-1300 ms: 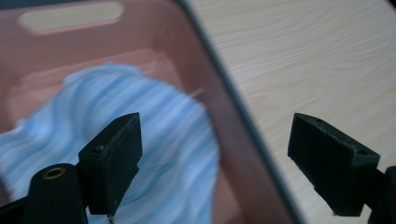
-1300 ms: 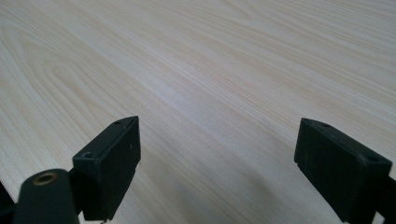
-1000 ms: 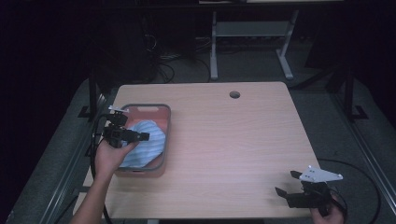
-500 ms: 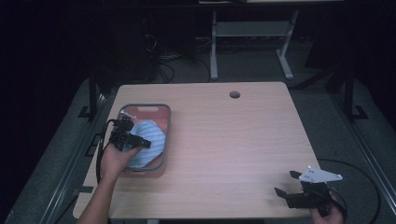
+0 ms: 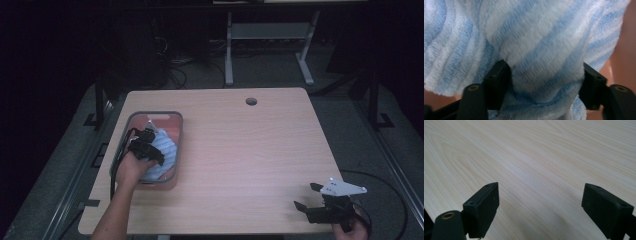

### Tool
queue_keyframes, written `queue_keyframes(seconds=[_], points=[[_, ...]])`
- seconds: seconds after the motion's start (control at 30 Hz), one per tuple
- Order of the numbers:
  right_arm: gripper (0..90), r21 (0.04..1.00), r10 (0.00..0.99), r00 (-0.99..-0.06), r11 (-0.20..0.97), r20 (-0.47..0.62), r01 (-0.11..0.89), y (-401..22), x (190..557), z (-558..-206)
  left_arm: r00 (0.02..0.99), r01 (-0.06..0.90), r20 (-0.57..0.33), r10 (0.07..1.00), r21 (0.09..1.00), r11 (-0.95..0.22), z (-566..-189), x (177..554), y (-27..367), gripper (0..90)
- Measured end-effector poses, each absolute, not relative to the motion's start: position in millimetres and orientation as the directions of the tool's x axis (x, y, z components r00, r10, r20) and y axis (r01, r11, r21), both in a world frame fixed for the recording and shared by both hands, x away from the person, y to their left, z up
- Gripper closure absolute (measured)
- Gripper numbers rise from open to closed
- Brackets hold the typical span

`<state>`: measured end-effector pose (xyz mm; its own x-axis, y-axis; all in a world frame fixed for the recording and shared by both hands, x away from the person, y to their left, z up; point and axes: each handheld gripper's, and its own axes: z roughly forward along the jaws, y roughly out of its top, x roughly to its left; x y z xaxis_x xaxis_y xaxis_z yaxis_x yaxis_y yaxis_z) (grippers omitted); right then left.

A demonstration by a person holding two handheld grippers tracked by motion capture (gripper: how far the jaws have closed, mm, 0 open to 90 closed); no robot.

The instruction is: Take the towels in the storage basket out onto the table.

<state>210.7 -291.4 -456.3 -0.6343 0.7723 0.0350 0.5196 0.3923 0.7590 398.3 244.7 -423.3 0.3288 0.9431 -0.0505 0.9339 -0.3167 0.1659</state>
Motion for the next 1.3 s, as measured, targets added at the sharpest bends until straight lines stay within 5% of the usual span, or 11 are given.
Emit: queue_keyframes(seconds=[0.5,1.0,1.3], points=[[14.1,0.761,0.767,-0.641,0.399,0.029,0.511,-288.1,210.9,-456.6,0.371,0.917,0.045,0.928,0.144,-0.373,-424.3,398.7,233.1,61.0],[14.0,0.765,0.772,-0.634,0.384,0.04,0.516,-288.5,211.4,-456.2,0.416,0.89,0.027,0.909,0.194,-0.413,-412.5,391.3,236.5,68.1],[14.1,0.777,0.78,-0.624,0.36,0.053,0.517,-292.0,209.1,-454.8,0.407,0.865,-0.056,0.912,0.344,-0.365,-383.8,374.4,246.6,68.1]])
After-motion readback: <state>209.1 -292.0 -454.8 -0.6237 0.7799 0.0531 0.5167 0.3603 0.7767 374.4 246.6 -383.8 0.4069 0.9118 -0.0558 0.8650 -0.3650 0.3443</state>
